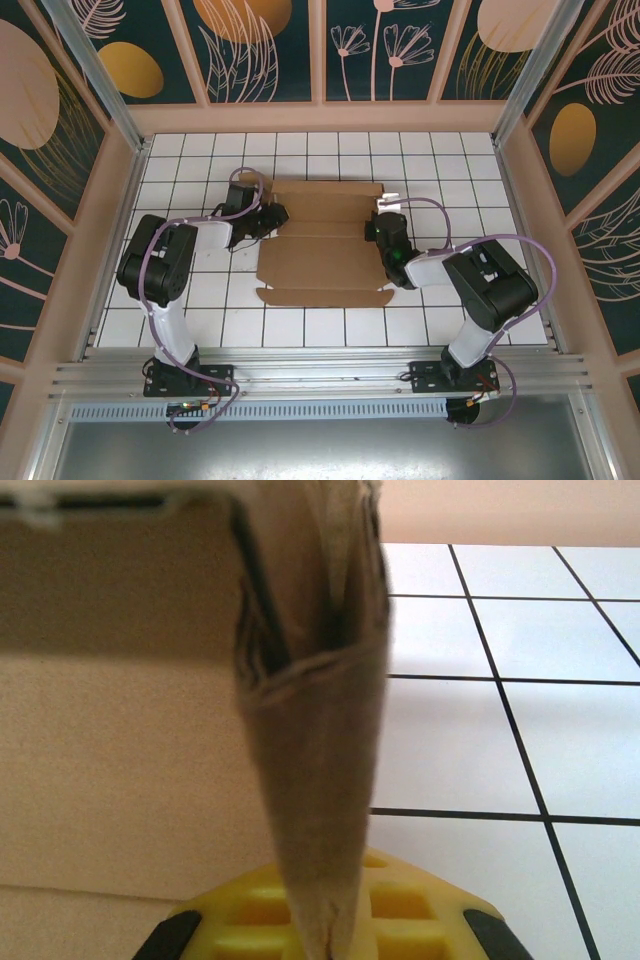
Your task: Fold the paper box
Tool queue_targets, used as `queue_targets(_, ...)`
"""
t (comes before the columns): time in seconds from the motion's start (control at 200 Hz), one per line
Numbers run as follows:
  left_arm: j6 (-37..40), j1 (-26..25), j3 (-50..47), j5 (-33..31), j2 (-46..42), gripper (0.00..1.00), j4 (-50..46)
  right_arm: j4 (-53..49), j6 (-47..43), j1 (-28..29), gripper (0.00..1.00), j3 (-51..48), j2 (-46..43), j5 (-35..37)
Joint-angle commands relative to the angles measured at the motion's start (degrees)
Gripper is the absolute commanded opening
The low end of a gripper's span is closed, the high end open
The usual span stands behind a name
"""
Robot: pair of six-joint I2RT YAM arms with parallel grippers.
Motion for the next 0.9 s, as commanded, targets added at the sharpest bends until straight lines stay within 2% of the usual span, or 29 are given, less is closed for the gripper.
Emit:
queue_targets(0.0,-0.52,-1.05,-0.4,2.15,2.73,0.39,-2.65,-2.97,1.05,0.91,0.0,1.21,1.41,-2.79)
queue_targets(0.49,1.79,-2.21,2.77,0.1,5.01,0.4,-8.64,-4.43,0.61,0.89,0.0,2.32,1.94,-2.6)
queue_targets(0.681,4.26,-2.04,3.03,-5.06,-2.08,0.41,-13.75,-5.27,-1.08,0.37,0.0,3.39,1.53,-0.53)
queue_targets(0.866,3.31,-0.39,-3.4,-7.92,-10.21,0.42,-14.03,-6.78,-1.11,-0.43,0.0,4.34,0.93,0.44)
queue_targets(0.896,3.34,0.14,-4.35,-8.23,-11.66,0.42,-14.27,-6.89,-1.11,-2.35,0.0,4.38,0.62,0.27)
